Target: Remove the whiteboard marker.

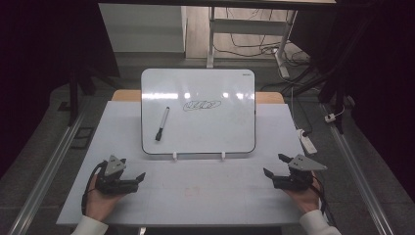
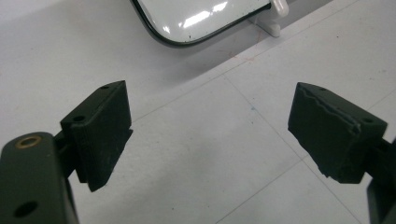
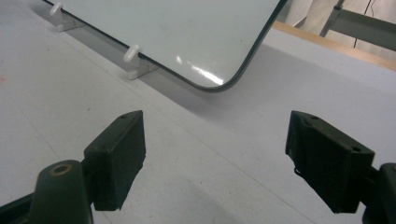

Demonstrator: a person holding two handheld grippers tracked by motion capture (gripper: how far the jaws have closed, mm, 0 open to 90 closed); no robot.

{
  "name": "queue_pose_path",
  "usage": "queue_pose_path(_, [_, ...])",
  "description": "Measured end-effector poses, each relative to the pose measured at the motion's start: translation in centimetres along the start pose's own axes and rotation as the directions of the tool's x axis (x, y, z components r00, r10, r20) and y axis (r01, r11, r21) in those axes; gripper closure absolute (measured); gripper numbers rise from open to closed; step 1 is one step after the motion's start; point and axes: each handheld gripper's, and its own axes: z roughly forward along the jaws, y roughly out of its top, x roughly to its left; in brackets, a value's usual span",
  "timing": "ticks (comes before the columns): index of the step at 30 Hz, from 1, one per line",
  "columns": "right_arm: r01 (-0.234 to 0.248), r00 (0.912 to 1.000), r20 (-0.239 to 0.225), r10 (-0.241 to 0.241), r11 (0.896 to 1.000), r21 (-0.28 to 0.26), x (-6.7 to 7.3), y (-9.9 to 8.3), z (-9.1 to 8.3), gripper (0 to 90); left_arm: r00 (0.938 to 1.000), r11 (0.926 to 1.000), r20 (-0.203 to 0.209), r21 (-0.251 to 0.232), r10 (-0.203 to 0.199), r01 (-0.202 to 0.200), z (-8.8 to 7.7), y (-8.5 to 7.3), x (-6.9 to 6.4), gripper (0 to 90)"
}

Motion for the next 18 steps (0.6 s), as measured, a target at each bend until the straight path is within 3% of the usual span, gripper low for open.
queue_pose_path(9, [-0.003,1.0000,0.009,0.003,1.000,-0.021,0.1,0.0,-0.1,21.0,0.9996,0.9998,-0.019,-0.005,0.021,-0.021,-0.3,1.1,-0.6,14.2])
queue_pose_path(14, [-0.008,0.9999,0.011,0.008,1.000,-0.010,0.1,0.1,-0.1,22.2,0.9998,0.9998,0.002,-0.002,0.017,-0.017,-0.2,2.0,-0.7,14.2])
queue_pose_path(18, [-0.015,0.9997,0.022,0.015,1.000,0.000,0.0,0.2,-0.1,23.2,0.9995,0.9999,0.030,0.001,0.013,-0.014,-0.4,3.8,-0.5,14.4])
